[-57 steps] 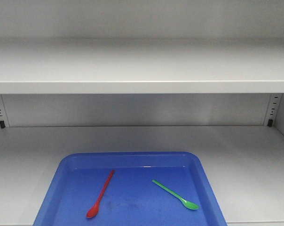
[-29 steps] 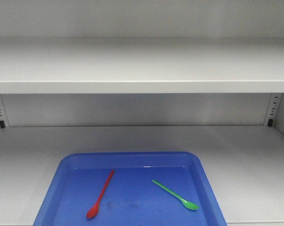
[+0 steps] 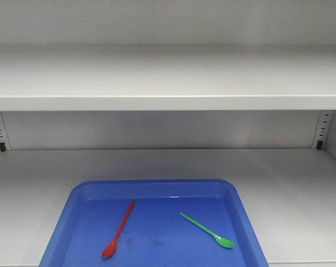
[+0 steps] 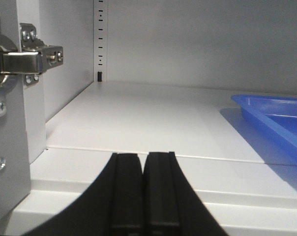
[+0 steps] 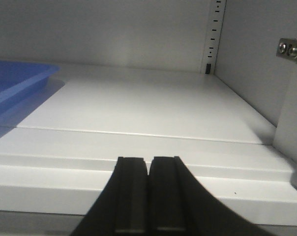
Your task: Sort red and green spoons into left cabinet
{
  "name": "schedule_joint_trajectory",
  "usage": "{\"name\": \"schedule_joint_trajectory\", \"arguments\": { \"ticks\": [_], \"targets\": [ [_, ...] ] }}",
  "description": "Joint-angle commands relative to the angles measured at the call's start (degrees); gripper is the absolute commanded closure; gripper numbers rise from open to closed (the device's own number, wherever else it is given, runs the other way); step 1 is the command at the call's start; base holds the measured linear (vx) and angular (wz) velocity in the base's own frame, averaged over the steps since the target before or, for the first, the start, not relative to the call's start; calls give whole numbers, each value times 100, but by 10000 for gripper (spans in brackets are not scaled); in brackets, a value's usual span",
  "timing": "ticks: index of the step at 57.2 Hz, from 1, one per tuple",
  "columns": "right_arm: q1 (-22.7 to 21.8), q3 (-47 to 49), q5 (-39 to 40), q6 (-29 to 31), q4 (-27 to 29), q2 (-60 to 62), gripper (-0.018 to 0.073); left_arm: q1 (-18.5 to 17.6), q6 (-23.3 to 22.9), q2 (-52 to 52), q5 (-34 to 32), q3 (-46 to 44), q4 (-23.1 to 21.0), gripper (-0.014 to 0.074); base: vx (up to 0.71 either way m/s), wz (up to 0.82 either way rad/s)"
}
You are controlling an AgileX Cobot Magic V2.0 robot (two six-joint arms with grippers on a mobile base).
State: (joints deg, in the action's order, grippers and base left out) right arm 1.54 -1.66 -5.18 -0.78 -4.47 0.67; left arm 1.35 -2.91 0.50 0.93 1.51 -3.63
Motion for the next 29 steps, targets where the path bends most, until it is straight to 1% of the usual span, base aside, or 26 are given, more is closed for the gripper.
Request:
{"name": "schedule_joint_trajectory", "arguments": {
  "ticks": [1,29],
  "targets": [
    [-35,-62,421,78,-7,70,568,17,2,111,-476,-16,-50,603,0,0],
    [-35,-62,421,78,-7,70,568,17,2,111,-476,-16,-50,603,0,0]
  ]
}}
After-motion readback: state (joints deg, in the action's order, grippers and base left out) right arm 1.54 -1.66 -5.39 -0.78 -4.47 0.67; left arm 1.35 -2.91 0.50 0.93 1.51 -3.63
